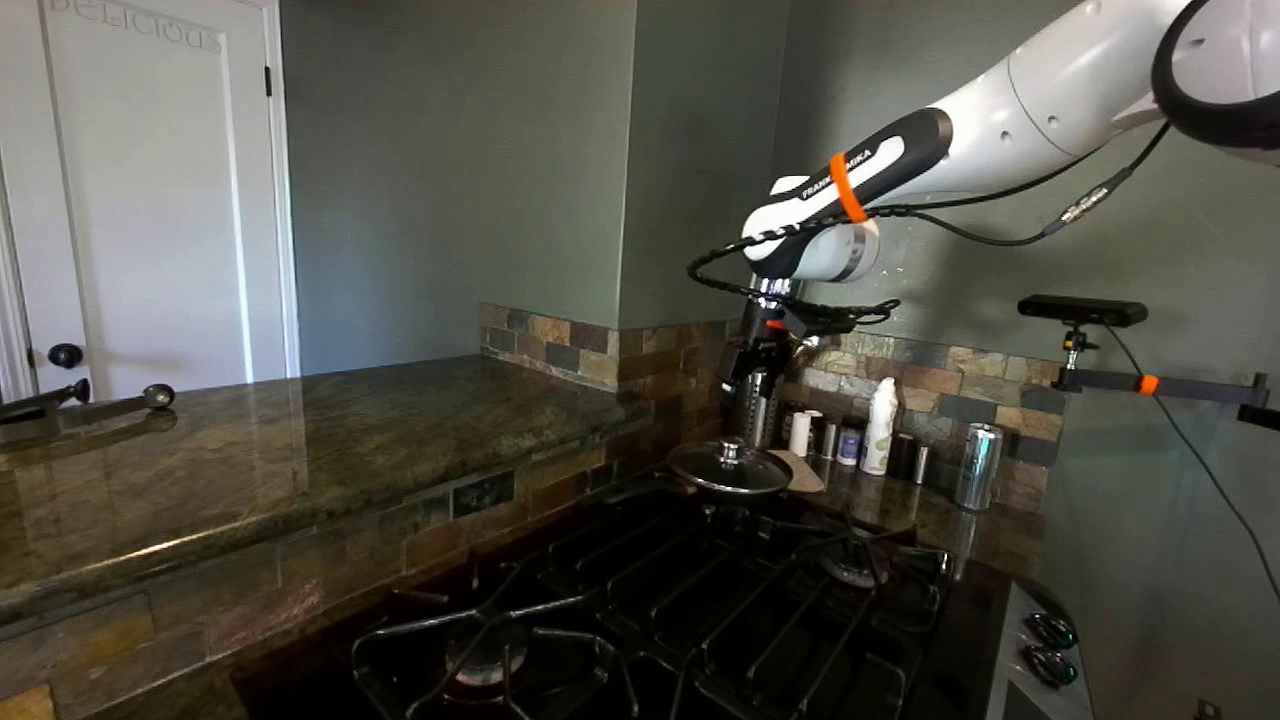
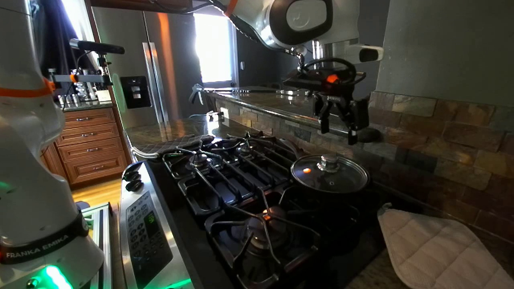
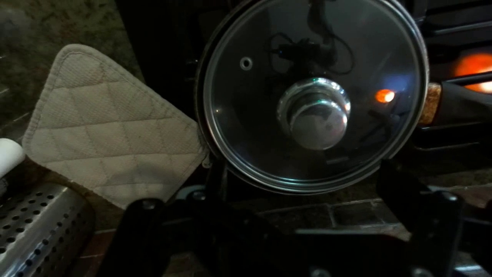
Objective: Move the black pan to the right then put the lid on top
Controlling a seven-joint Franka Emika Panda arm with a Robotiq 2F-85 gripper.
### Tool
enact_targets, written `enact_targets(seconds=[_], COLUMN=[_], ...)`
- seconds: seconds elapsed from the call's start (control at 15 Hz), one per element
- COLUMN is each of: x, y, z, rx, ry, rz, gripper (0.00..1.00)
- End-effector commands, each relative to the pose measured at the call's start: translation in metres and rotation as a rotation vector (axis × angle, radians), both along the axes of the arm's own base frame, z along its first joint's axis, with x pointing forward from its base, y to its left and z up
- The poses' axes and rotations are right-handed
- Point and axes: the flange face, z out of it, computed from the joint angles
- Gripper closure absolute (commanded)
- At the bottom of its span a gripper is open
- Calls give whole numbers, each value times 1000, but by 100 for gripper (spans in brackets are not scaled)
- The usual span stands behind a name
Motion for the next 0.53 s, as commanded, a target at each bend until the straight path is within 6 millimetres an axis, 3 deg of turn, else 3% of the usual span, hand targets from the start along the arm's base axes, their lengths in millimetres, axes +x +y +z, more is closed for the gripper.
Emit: enact_targets(seconds=[0.0, 0.13, 0.2, 0.47], x=[-26, -34, -17, -26], y=[6, 8, 0, 3], z=[17, 25, 21, 29], rx=[-41, -51, -41, -46], ry=[3, -7, -8, -16], rz=[-8, -7, 7, 7], gripper=[0, 0, 0, 0])
